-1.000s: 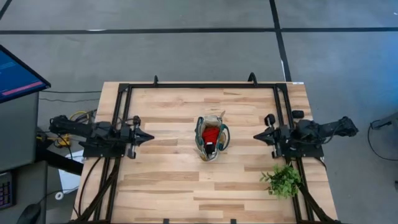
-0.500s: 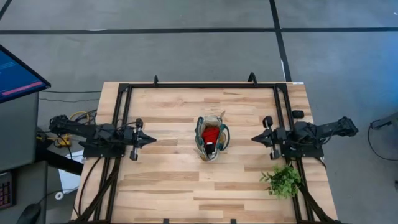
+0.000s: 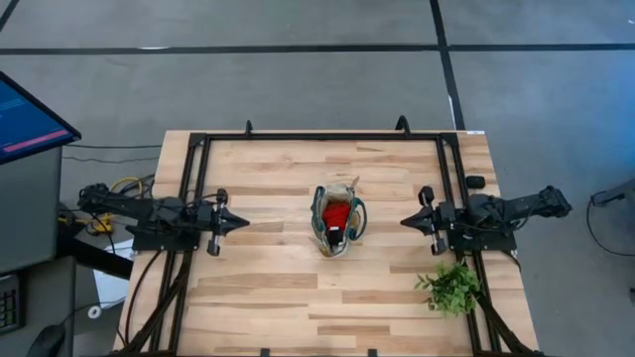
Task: Pick & Place Garden tools in Gardening bag
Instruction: Return to Home Position
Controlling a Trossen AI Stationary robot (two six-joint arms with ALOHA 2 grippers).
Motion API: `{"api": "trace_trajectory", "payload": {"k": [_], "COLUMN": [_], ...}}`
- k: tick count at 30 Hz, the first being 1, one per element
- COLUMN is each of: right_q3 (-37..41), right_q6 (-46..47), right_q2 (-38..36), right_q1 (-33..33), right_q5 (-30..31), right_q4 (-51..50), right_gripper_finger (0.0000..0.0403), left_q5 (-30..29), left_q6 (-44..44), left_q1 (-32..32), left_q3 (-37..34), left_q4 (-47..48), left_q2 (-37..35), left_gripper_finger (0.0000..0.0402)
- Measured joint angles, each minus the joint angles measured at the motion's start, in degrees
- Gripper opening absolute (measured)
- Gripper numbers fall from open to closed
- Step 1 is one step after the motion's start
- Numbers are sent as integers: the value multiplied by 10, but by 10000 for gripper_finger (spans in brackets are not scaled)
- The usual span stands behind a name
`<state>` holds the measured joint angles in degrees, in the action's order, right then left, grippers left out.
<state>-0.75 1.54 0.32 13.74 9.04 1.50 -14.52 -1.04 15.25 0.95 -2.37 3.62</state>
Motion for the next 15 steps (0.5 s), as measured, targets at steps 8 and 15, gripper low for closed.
{"api": "trace_trajectory", "payload": {"k": [8, 15], "right_q3": [0, 0], "right_q6": [0, 0], "right_q2": [0, 0], "right_q1": [0, 0], "right_q5": [0, 0], "right_q4": [-1, -2], "right_gripper_finger": [0, 0], "left_q5": [0, 0], "left_q6": [0, 0], "left_q1": [0, 0], "left_q3": [0, 0], "left_q4": [-3, -7], "left_q2": [0, 0], "left_gripper_finger": [1, 1]}}
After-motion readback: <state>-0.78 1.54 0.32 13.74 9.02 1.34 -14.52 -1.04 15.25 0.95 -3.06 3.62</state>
